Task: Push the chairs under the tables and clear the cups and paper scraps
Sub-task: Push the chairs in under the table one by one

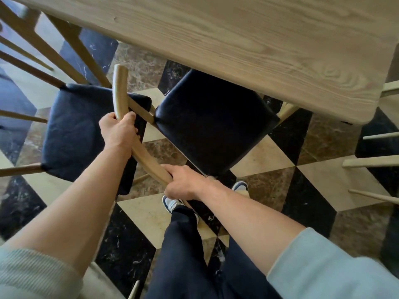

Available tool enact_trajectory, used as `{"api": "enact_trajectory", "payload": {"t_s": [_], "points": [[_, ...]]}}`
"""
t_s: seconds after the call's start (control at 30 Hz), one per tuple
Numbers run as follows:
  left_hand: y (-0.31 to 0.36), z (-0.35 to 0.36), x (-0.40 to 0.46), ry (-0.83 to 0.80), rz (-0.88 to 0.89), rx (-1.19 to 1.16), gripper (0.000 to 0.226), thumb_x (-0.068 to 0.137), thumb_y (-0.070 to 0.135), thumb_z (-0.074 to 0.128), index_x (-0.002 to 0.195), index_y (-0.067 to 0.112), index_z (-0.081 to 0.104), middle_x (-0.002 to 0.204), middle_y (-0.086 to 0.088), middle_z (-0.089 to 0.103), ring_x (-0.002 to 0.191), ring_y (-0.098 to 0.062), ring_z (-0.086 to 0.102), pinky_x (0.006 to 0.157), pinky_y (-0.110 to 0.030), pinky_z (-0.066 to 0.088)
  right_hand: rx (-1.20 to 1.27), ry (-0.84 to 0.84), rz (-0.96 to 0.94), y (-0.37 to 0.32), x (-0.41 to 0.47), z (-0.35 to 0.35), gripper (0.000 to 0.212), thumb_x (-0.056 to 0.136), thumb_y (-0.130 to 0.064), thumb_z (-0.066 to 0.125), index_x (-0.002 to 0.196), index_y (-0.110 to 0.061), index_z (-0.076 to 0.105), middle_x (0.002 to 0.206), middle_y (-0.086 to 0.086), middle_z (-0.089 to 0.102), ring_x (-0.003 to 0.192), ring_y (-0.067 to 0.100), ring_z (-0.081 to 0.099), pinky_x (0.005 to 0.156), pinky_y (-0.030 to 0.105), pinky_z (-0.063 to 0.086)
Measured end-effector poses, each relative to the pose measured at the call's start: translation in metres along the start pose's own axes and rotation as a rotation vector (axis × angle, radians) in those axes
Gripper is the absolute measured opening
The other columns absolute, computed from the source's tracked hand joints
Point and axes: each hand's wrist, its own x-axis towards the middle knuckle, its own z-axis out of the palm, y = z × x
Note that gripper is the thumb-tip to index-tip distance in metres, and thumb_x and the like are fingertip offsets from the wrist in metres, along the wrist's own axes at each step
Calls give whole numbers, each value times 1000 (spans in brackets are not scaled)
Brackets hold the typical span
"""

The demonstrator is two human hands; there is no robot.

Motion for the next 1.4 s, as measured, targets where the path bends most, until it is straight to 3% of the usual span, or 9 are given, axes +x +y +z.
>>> {"api": "enact_trajectory", "payload": {"t_s": [0.2,0.33,0.47,0.6,0.83,0.97,1.17,1.3,1.4], "points": [[-22,-3,-12,73,-83,-29,31,88,31,68,109,9,67,73,-2,66,55,-7,66,62,-40,66,-89,-57,5,13,-7,-5,66,67,-21,60,127,-47,51,89,-5,64,74,14,62,53,29,44],[-19,14,-6,87,-130,-107,32,82,35,67,103,11,64,75,-3,67,58,-15,66,68,-48,66,-251,-29,6,15,-11,-40,77,60,-24,59,132,-49,50,86,-9,61,74,13,61,56,29,44],[-10,34,-7,-17,-157,-111,32,83,39,62,107,19,53,103,-15,70,72,-21,67,58,-38,60,-377,-16,66,30,-21,-75,48,56,-27,67,102,-37,59,88,-2,61,76,21,61,58,35,49],[-1,63,-24,-89,-196,-157,28,82,37,59,103,24,44,96,-8,65,72,-21,65,47,-28,50,-445,31,125,51,-40,-106,27,56,-32,71,79,-30,58,83,0,61,70,20,60,54,32,41],[0,97,-57,-162,-280,-204,31,96,28,55,117,19,35,100,-6,56,91,-27,67,81,-52,63,-535,27,182,81,-61,-138,29,56,-35,70,82,-32,56,87,1,62,76,20,62,61,36,49],[-1,101,-64,-181,-281,-147,34,96,26,54,121,20,33,106,-8,57,95,-30,68,80,-51,64,-546,36,195,90,-68,-138,30,56,-34,69,80,-32,53,86,0,60,75,19,60,60,34,46],[-4,97,-75,-389,-309,-100,43,100,32,53,131,20,25,118,-15,59,98,-36,72,73,-56,65,-559,44,238,99,-84,-141,28,57,-31,70,83,-27,59,85,0,61,74,20,60,60,35,48],[1,86,-72,-523,-282,23,45,101,42,57,125,22,24,126,-12,56,104,-29,67,79,-51,64,-508,-11,280,93,-86,-144,31,65,-40,73,92,-30,61,94,1,65,84,18,64,74,38,55],[12,66,-69,-607,-194,206,67,99,57,52,143,11,29,118,-8,62,92,-21,65,75,-37,56,-379,39,252,70,-86,-136,51,68,-58,67,115,-42,60,107,-7,65,98,13,63,88,40,53]]}}
